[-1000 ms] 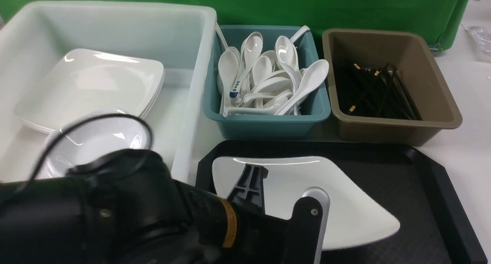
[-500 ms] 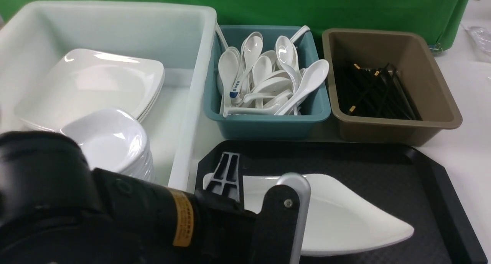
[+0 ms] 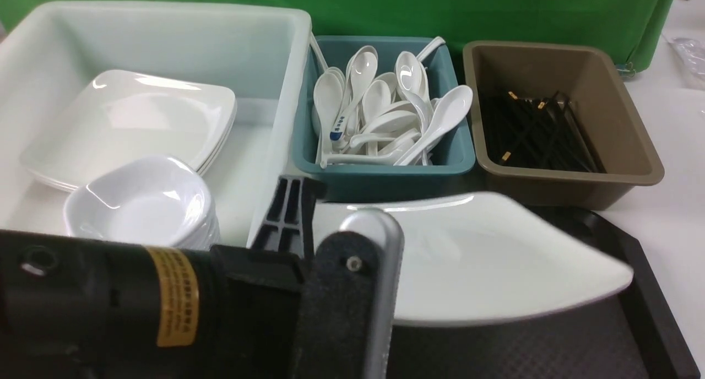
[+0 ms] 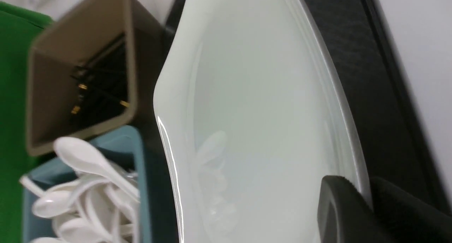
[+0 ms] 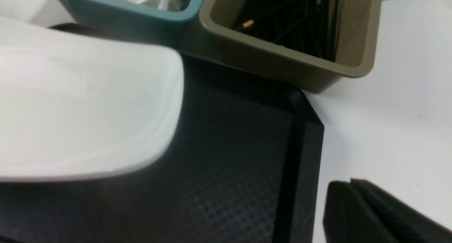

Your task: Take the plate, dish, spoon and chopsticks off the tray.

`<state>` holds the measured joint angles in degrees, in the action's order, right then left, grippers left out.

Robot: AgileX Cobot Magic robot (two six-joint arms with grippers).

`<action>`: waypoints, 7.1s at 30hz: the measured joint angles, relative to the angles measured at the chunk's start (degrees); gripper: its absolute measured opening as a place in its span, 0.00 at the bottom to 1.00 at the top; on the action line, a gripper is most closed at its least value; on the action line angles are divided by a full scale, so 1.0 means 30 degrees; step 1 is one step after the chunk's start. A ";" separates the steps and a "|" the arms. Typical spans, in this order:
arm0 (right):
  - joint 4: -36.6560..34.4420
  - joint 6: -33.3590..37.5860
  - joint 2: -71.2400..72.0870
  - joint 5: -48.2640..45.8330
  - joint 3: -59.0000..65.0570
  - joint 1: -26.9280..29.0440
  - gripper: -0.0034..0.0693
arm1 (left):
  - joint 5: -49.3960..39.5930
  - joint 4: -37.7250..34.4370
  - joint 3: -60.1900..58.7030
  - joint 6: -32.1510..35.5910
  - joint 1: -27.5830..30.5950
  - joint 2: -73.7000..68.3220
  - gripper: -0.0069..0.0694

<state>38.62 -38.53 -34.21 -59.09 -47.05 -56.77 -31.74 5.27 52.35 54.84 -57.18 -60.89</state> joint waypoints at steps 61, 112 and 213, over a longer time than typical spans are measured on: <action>-0.3293 0.1727 0.0000 0.3787 0.0000 0.0000 0.08 | 0.2773 0.6423 0.4156 -0.4912 1.6458 -0.9516 0.78; -0.3508 0.1788 0.0000 0.4626 0.0008 0.0778 0.21 | 0.4676 -1.5255 -1.0211 0.4173 1.6377 1.2927 0.10; -1.3608 1.3562 1.1376 1.5681 1.5789 1.7681 0.23 | 0.7171 -0.4621 -1.2912 -1.4238 1.8751 1.6087 0.11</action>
<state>-2.21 2.15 -0.08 -12.05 0.32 -3.73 -10.23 -8.59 13.62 12.12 -0.93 -12.63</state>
